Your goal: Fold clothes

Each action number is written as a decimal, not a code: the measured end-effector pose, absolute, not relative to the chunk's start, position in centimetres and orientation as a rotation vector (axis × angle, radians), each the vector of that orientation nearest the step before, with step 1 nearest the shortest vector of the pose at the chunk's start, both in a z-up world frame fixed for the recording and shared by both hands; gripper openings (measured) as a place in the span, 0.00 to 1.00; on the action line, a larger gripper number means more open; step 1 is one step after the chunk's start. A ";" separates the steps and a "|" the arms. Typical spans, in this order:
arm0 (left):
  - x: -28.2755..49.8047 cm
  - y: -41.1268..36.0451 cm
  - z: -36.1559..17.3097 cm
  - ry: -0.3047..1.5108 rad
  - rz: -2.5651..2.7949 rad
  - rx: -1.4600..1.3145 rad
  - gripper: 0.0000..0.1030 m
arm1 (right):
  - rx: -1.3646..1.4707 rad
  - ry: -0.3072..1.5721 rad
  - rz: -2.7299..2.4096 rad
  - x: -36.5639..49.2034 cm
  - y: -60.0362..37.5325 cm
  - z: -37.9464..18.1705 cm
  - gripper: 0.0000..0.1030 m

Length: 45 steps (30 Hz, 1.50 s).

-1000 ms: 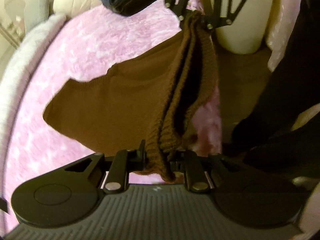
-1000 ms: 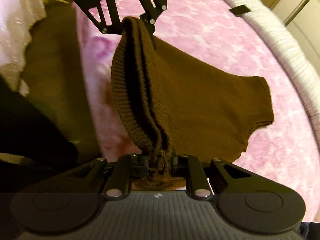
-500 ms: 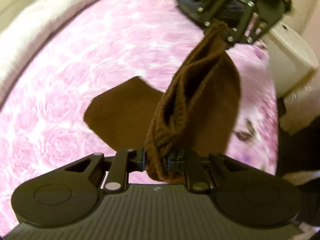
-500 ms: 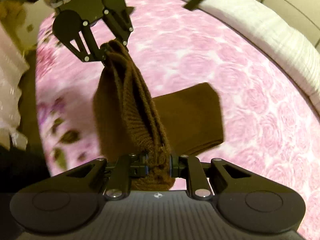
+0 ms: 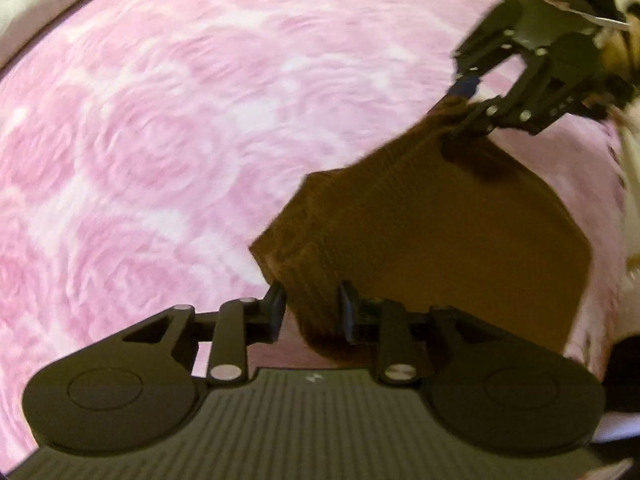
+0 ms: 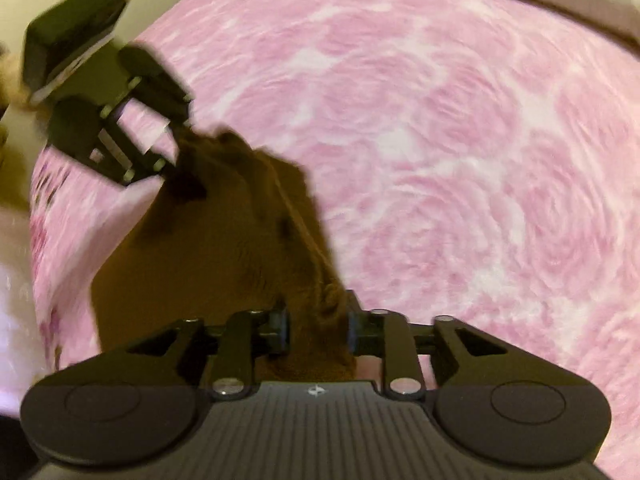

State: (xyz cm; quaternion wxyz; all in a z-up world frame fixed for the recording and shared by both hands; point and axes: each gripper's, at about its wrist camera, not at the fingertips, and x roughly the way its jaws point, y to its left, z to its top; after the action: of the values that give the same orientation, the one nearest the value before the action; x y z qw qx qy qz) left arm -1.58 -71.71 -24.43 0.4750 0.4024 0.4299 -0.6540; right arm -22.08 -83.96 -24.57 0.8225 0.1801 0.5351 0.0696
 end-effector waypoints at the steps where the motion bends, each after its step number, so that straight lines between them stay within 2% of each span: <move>1: -1.3 -71.7 -24.6 1.064 -1.584 0.960 0.29 | 0.432 1.114 0.106 -22.5 -84.7 -25.2 0.33; 3: -0.7 -71.5 -24.9 1.088 -1.555 0.911 0.31 | 0.527 1.069 0.049 -23.3 -85.9 -26.0 0.34; 5: -0.5 -71.3 -25.0 1.103 -1.552 0.855 0.37 | 0.600 1.035 0.008 -24.5 -86.5 -26.4 0.34; 7: -0.4 -70.9 -25.2 1.114 -1.552 0.812 0.37 | 0.649 1.013 -0.026 -25.8 -86.6 -26.6 0.41; 8: -0.3 -70.8 -25.4 1.124 -1.547 0.803 0.36 | 0.675 1.004 -0.051 -26.7 -86.6 -26.7 0.51; 9: -0.4 -70.8 -25.9 1.135 -1.551 0.799 0.33 | 0.701 0.997 -0.074 -27.5 -86.5 -26.9 0.56; 10: -0.4 -70.9 -26.3 1.146 -1.556 0.794 0.22 | 0.736 0.993 -0.088 -28.1 -86.5 -27.2 0.56; 11: -0.4 -70.9 -26.3 1.139 -1.563 0.787 0.19 | 0.778 0.986 -0.098 -28.6 -86.5 -27.6 0.56; 12: -0.4 -70.9 -26.3 1.131 -1.570 0.780 0.17 | 0.819 0.976 -0.106 -29.1 -86.5 -27.9 0.53; 13: -0.3 -70.7 -25.8 1.122 -1.573 0.759 0.15 | 0.858 0.961 -0.114 -29.4 -86.6 -28.1 0.46; 14: 0.0 -70.6 -25.4 1.106 -1.572 0.743 0.15 | 0.881 0.946 -0.123 -29.5 -86.7 -28.0 0.19; 15: 0.2 -70.5 -25.0 1.089 -1.570 0.726 0.15 | 0.898 0.930 -0.133 -29.6 -86.8 -28.0 0.12; 19: 1.1 -70.9 -26.4 1.130 -1.544 0.699 0.18 | 0.888 0.901 -0.182 -29.0 -87.1 -27.9 0.12; 21: 1.4 -71.2 -27.6 1.162 -1.519 0.707 0.31 | 0.869 0.945 -0.197 -28.2 -86.9 -28.8 0.16; 22: 1.8 -71.2 -27.7 1.167 -1.494 0.693 0.44 | 0.857 0.965 -0.207 -28.1 -86.8 -29.0 0.21; 23: 2.1 -71.2 -27.8 1.172 -1.470 0.680 0.51 | 0.842 0.967 -0.230 -28.2 -86.7 -28.7 0.32; 24: 2.4 -70.8 -27.3 1.157 -1.459 0.672 0.51 | 0.823 0.966 -0.255 -28.3 -86.7 -28.4 0.40; 27: 2.1 -69.5 -25.5 1.072 -1.443 0.695 0.49 | 0.735 0.925 -0.328 -29.6 -86.1 -26.2 0.40; 29: 0.5 -68.3 -23.7 0.962 -1.451 0.770 0.35 | 0.676 0.904 -0.316 -30.6 -84.5 -24.5 0.40; 30: -0.3 -67.6 -22.9 0.906 -1.453 0.807 0.34 | 0.647 0.893 -0.309 -31.1 -83.7 -23.6 0.40; 32: -1.8 -66.4 -21.1 0.793 -1.456 0.879 0.33 | 0.590 0.872 -0.292 -32.0 -81.9 -21.9 0.40; 36: -7.8 -63.0 -20.4 0.808 -1.607 0.889 0.33 | 0.552 0.889 -0.150 -33.7 -76.1 -20.1 0.40; 40: -8.4 -62.0 -21.6 0.816 -1.579 0.912 0.34 | 0.559 0.975 -0.084 -35.3 -72.2 -22.9 0.38; 43: -8.9 -61.4 -22.5 0.821 -1.558 0.929 0.35 | 0.580 1.044 -0.172 -36.6 -72.5 -25.9 0.32; 44: -9.0 -61.1 -22.8 0.823 -1.551 0.935 0.35 | 0.576 1.063 -0.204 -37.0 -72.8 -26.6 0.32; 45: -9.2 -60.9 -23.1 0.825 -1.544 0.940 0.35 | 0.581 1.067 -0.231 -37.4 -73.3 -26.7 0.39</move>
State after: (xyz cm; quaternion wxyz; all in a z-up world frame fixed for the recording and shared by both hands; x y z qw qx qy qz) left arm -9.20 -60.90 -23.15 0.5456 0.3965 0.3477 -0.6513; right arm -37.43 -73.28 -26.67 0.8149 0.2724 0.5001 -0.1082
